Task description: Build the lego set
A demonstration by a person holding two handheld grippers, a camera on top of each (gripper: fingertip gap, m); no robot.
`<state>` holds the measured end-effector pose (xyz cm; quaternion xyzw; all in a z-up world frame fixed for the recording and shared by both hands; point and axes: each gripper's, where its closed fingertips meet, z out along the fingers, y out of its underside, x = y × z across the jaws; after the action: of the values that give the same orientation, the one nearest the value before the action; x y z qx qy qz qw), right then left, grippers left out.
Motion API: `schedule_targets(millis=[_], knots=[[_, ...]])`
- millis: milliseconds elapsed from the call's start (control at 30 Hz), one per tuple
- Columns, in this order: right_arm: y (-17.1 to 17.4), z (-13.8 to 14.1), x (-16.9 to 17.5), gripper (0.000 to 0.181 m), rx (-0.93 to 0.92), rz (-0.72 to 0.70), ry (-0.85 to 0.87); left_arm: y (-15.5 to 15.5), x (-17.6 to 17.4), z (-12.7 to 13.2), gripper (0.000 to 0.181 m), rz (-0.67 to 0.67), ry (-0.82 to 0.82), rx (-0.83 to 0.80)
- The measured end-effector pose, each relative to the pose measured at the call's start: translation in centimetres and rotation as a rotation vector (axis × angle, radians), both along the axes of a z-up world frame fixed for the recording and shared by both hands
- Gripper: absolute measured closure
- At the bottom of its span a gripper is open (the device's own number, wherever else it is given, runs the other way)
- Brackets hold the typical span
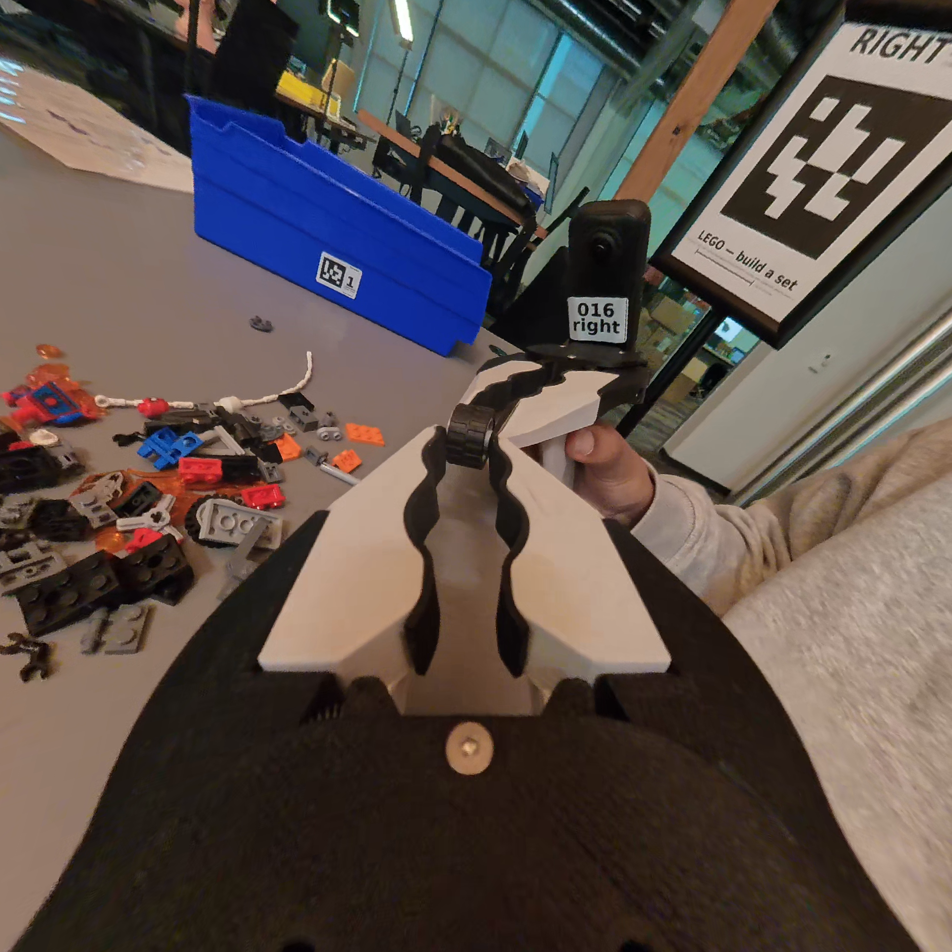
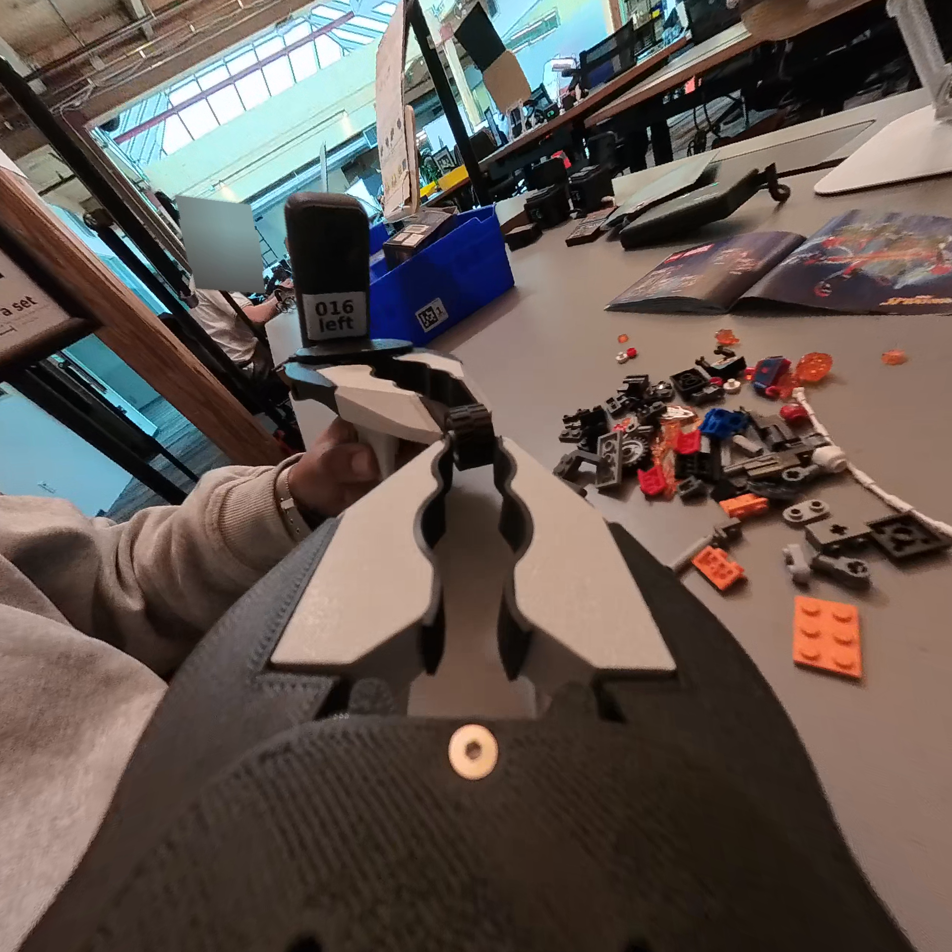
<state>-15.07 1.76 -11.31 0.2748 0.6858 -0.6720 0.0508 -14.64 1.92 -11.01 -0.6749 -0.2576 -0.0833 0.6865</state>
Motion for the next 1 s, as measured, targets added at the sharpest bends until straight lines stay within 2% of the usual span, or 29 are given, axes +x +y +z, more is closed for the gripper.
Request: schedule_targets(millis=[600, 767, 1000], knots=[[0.1, 0.9, 0.3, 0.167, -0.059, 0.037, 0.033, -0.1, 0.6, 0.1, 0.167, -0.07, -0.021, 0.021], [0.3, 0.7, 0.0, 0.167, -0.016, -0.024, 0.068, 0.0, 0.4, -0.2, 0.167, -0.006, 0.03, -0.038], [0.8, 0.3, -0.6, 0.168, -0.012, -0.075, 0.023, 0.7, 0.1, -1.0, 0.168, 0.052, 0.052, -0.121]])
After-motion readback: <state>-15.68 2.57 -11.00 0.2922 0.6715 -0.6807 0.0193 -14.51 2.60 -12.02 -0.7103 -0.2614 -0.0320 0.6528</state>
